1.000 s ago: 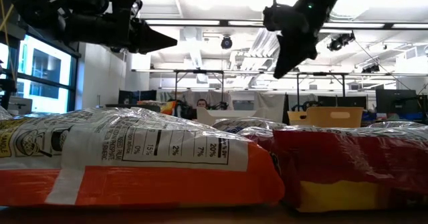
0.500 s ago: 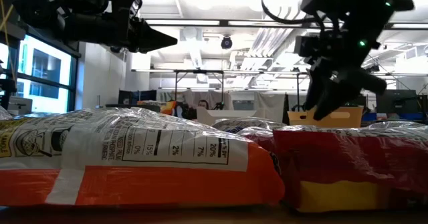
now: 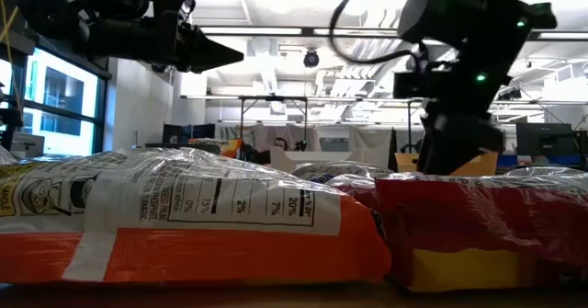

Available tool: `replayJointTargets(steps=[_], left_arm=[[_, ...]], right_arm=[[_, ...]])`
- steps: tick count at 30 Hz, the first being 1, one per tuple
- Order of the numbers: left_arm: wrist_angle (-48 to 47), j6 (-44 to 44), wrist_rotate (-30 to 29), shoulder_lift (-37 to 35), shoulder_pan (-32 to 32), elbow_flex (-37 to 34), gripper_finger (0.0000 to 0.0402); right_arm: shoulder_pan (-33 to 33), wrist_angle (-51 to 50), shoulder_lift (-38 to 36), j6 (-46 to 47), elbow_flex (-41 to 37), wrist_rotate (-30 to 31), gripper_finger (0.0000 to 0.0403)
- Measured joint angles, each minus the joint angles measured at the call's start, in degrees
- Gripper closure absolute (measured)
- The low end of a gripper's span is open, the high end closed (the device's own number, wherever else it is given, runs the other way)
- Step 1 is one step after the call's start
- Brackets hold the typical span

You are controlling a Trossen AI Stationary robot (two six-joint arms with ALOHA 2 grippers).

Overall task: Sort Maruchan noodles
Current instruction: Put the top blue noodle pack into the white bin

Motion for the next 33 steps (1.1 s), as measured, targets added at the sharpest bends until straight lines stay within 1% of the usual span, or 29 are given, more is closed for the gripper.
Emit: replayJointTargets(steps=[3, 5, 11, 16, 19, 22, 24, 26, 33], left_arm=[[0.00, 0.00, 0.00, 0.02, 0.00, 0.00, 0.0401], [0.00, 0.00, 0.00, 0.01, 0.00, 0.00, 0.0401], [-0.04, 0.00, -0.01, 0.01, 0.00, 0.00, 0.0401], [-0.05, 0.00, 0.00, 0.02, 0.00, 0.00, 0.0401], [-0.07, 0.00, 0.00, 0.02, 0.00, 0.00, 0.0401], [-0.09, -0.02, 0.00, 0.01, -0.01, 0.00, 0.0401], [-0.09, -0.02, 0.00, 0.02, -0.02, 0.00, 0.0401], [-0.09, -0.02, 0.00, 0.01, -0.02, 0.00, 0.0401], [-0.09, -0.02, 0.00, 0.02, -0.02, 0.00, 0.0401]], right_arm=[[-0.57, -4.38, 3.79, 8.91, 3.13, 1.22, 0.0157], [-0.61, -6.16, 6.61, 10.97, 4.99, 2.75, 0.0157], [-0.37, -8.86, 14.35, 4.82, 10.04, 9.80, 0.0158], [-0.51, -14.91, 18.20, 4.05, 13.99, 15.35, 0.0158], [-1.10, -14.82, 18.39, 1.93, 14.62, 15.41, 0.0158], [-2.47, -13.81, 18.31, 1.46, 14.61, 12.56, 0.0168], [-3.51, -13.53, 18.12, 1.60, 14.67, 10.84, 0.0183], [-4.22, -13.42, 18.14, 1.50, 14.70, 10.50, 0.0205], [-5.51, -14.36, 18.21, -0.44, 15.00, 10.49, 0.0314]])
